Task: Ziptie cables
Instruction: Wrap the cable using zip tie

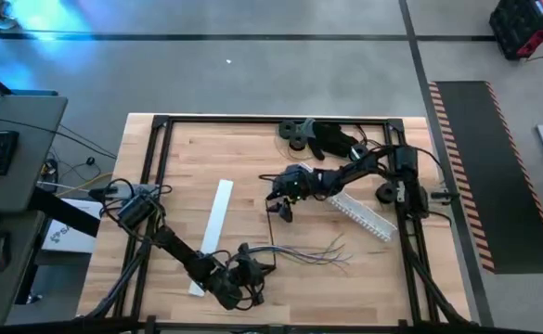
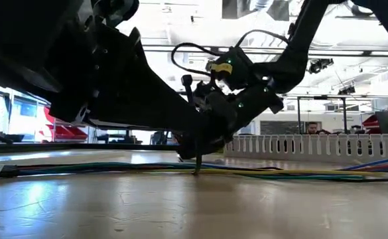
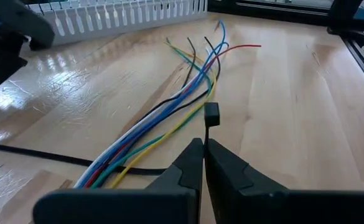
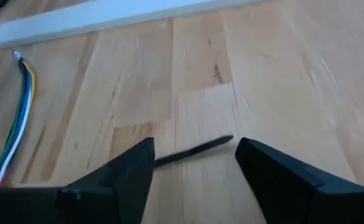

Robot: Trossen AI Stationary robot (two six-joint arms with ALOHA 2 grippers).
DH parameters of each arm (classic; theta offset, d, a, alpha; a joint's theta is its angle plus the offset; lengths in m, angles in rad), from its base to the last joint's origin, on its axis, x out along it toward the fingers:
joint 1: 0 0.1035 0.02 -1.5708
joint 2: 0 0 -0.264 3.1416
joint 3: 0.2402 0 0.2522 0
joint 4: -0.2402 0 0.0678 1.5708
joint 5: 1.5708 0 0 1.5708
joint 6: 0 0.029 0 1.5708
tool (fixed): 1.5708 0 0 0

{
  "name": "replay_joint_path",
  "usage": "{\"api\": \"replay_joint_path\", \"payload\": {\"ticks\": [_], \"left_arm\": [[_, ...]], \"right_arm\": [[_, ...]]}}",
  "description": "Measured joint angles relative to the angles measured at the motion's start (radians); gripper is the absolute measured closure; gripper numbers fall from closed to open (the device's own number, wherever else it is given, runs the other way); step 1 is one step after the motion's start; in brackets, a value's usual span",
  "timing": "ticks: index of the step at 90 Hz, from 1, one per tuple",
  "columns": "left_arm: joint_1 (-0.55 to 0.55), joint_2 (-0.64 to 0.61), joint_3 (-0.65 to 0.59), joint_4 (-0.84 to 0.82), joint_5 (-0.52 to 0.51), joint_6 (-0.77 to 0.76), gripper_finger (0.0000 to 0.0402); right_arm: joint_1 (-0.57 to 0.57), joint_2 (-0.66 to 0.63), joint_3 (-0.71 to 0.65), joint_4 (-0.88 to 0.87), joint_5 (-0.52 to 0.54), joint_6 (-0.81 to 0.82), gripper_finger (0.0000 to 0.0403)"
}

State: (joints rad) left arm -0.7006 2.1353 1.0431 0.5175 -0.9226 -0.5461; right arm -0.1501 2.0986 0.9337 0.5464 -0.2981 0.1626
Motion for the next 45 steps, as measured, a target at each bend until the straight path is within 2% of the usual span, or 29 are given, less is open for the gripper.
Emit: {"api": "replay_joint_path", "payload": {"ticks": [13,45], "left_arm": [[0.000,0.000,0.000,0.000,0.000,0.000,0.0401],[0.000,0.000,0.000,0.000,0.000,0.000,0.0401]], "right_arm": [[-0.001,0.073,0.002,0.112,-0.026,0.012,0.0160],[0.011,0.084,0.005,0.091,-0.135,-0.029,0.0180]]}}
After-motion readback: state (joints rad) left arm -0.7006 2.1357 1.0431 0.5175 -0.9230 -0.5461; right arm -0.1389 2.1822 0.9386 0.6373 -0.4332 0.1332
